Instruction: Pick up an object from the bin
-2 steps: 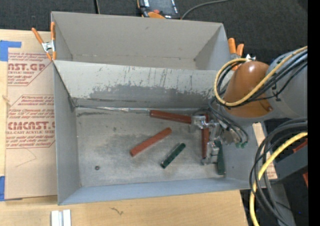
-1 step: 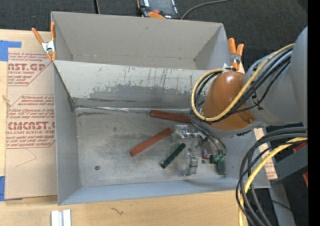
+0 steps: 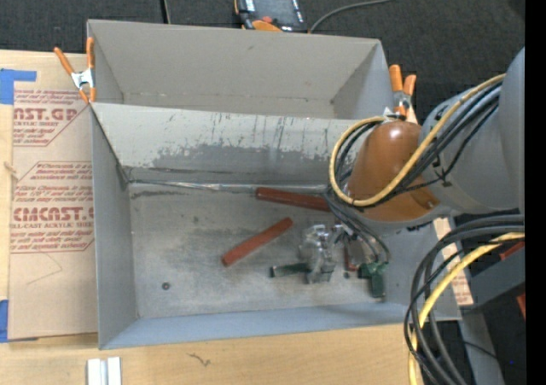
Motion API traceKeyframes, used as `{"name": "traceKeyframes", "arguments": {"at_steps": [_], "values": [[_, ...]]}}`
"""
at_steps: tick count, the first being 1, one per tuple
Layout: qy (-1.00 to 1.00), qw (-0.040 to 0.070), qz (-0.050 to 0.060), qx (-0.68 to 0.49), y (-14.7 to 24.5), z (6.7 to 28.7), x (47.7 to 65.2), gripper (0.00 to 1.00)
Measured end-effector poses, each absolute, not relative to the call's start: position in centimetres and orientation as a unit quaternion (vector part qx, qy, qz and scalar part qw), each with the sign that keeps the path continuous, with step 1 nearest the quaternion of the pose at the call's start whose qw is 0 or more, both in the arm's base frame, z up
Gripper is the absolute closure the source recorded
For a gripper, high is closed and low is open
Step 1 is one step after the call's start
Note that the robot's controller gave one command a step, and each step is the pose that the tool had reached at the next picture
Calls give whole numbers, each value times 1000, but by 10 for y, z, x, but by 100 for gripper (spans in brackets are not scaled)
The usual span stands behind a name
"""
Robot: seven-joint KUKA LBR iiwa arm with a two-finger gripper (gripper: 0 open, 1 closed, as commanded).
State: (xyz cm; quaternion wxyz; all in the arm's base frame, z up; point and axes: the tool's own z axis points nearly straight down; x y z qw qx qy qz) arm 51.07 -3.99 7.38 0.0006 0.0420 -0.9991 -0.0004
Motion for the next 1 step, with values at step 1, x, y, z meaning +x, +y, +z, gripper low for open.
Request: {"name": "traceKeyframes", "arguments": {"at_steps": [1], "values": [[-1000,-4,-1,26,-14,178,497,100]]}}
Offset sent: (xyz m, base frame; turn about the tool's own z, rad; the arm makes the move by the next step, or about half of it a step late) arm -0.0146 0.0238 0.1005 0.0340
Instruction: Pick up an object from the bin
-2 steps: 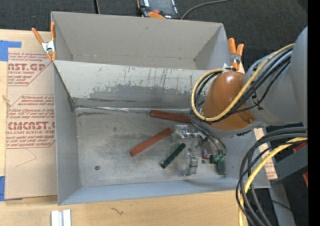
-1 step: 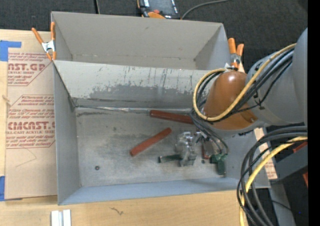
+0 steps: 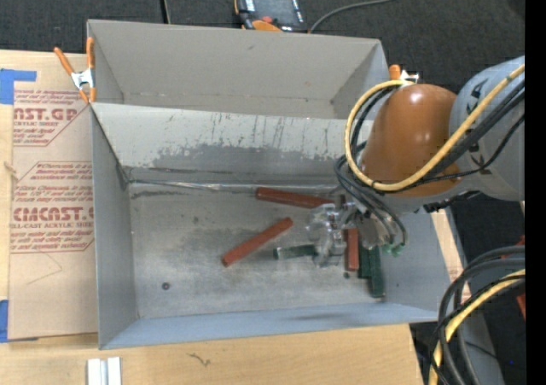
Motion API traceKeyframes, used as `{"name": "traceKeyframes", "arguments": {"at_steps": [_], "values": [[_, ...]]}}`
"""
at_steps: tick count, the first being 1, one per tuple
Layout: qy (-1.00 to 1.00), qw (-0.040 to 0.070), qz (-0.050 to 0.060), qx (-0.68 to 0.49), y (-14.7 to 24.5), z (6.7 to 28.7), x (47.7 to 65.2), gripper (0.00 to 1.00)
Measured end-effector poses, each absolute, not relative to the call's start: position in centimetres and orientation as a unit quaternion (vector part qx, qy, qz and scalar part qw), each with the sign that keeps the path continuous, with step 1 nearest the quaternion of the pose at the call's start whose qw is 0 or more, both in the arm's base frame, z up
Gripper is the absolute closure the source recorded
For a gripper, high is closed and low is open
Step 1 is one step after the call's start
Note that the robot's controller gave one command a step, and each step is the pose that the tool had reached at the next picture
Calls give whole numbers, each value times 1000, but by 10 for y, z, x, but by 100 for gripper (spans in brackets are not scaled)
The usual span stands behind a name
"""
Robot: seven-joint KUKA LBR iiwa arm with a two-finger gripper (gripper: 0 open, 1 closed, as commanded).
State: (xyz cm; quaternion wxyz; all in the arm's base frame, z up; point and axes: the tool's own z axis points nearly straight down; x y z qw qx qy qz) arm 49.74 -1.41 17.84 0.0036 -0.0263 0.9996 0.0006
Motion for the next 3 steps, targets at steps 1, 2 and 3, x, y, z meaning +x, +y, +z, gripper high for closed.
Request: {"name": "traceKeyframes", "arguments": {"at_steps": [1,2,3], "values": [[1000,5,-2,-15,-75,250,508,100],[996,-2,1,-84,-26,181,517,100],[997,6,0,-82,-6,257,534,100]]}}
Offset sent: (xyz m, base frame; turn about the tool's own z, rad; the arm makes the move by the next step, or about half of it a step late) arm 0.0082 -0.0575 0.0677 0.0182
